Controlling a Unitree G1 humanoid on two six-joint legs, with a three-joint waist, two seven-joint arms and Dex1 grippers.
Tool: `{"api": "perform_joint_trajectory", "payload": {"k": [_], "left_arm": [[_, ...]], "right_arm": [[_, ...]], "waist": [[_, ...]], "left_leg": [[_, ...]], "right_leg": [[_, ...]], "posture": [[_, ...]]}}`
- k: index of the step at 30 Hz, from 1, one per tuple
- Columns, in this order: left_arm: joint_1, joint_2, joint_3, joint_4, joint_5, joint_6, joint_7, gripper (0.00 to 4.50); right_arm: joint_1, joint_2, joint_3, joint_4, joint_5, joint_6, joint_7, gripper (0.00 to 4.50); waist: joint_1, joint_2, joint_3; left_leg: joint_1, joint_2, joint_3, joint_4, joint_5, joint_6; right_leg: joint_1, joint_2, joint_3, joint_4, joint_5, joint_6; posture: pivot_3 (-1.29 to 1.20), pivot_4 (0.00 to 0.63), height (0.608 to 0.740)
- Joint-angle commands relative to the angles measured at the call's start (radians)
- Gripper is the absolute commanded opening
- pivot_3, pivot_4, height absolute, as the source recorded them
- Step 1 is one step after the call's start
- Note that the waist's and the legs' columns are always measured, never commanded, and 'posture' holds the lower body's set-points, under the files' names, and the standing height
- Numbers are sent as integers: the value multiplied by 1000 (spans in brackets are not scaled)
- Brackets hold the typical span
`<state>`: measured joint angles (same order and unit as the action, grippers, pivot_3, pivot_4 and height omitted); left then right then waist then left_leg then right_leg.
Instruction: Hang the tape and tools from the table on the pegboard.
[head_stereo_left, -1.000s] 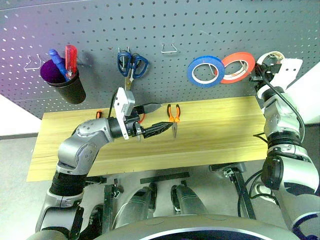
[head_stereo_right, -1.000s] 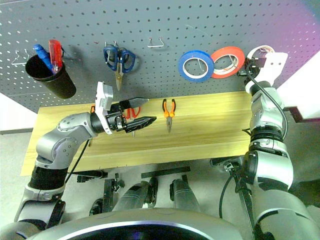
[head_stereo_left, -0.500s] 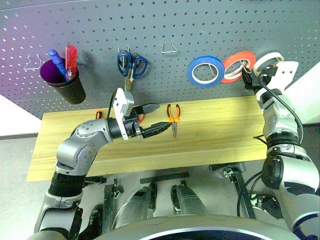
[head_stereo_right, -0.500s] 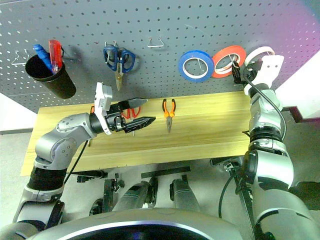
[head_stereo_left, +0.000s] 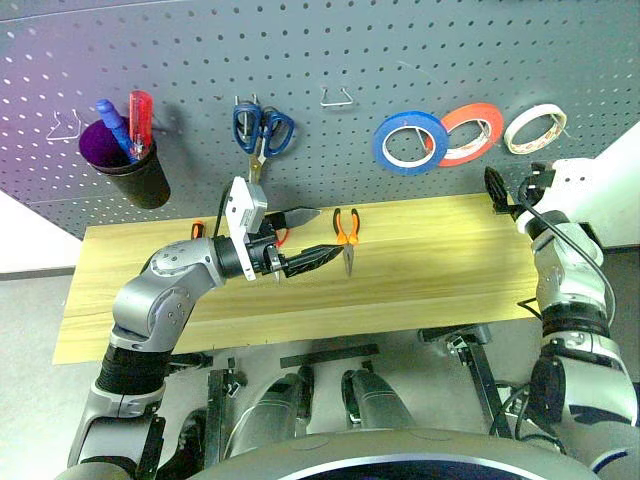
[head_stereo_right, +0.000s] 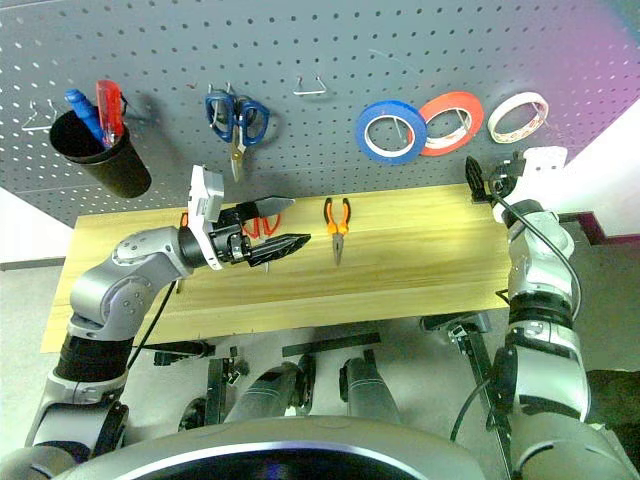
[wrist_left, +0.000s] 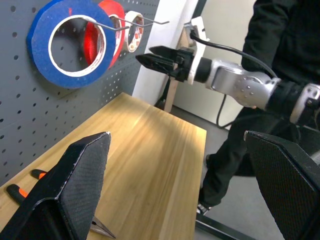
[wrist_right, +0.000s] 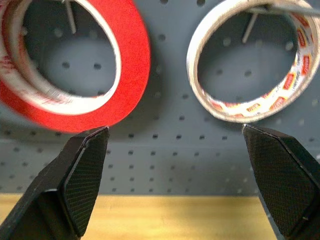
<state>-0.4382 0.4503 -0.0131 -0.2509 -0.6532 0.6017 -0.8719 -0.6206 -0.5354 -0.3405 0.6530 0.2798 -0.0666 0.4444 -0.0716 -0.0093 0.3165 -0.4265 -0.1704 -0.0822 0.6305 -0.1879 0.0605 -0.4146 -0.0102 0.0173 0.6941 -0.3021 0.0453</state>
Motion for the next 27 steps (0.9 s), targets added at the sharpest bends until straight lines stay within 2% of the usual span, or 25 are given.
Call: {"api": "perform_joint_trajectory", "payload": {"k": [1, 6, 12, 18, 27], "left_arm": [[-2, 23, 36, -19, -6, -23, -9, 4500], [13, 58, 76, 2, 5, -38, -13, 4500], [61, 95, 125, -1, 18, -59, 9, 4500], [124, 115, 166, -55, 2, -51, 42, 4500], [199, 152, 223, -134, -33, -21, 85, 4500]], "right_arm": [[96, 18, -18, -218, 59, 111, -15, 4456], [183, 62, -5, -394, 100, 237, -53, 4456], [240, 200, 82, -560, 135, 372, -94, 4456], [184, 298, 152, -522, 127, 400, -97, 4456], [93, 395, 229, -343, 78, 361, -76, 4456]], "waist": [[1, 0, 0], [-1, 0, 0], [0, 0, 0], [6, 0, 0], [23, 0, 0]], "left_leg": [[0, 0, 0, 0, 0, 0], [0, 0, 1, 0, 0, 0], [0, 1, 1, -1, 0, 0], [0, 1, 2, 0, 0, 0], [0, 1, 3, -2, 0, 0]], "right_leg": [[0, 0, 0, 0, 0, 0], [-1, 0, 1, 1, 0, 0], [-3, 0, 1, 3, 0, 0], [-7, -1, 1, 3, 0, 0], [-9, -1, 0, 3, 0, -1]], "posture": [[-151, 264, 740], [-142, 272, 740], [-109, 277, 740], [-64, 282, 740], [2, 292, 740]]}}
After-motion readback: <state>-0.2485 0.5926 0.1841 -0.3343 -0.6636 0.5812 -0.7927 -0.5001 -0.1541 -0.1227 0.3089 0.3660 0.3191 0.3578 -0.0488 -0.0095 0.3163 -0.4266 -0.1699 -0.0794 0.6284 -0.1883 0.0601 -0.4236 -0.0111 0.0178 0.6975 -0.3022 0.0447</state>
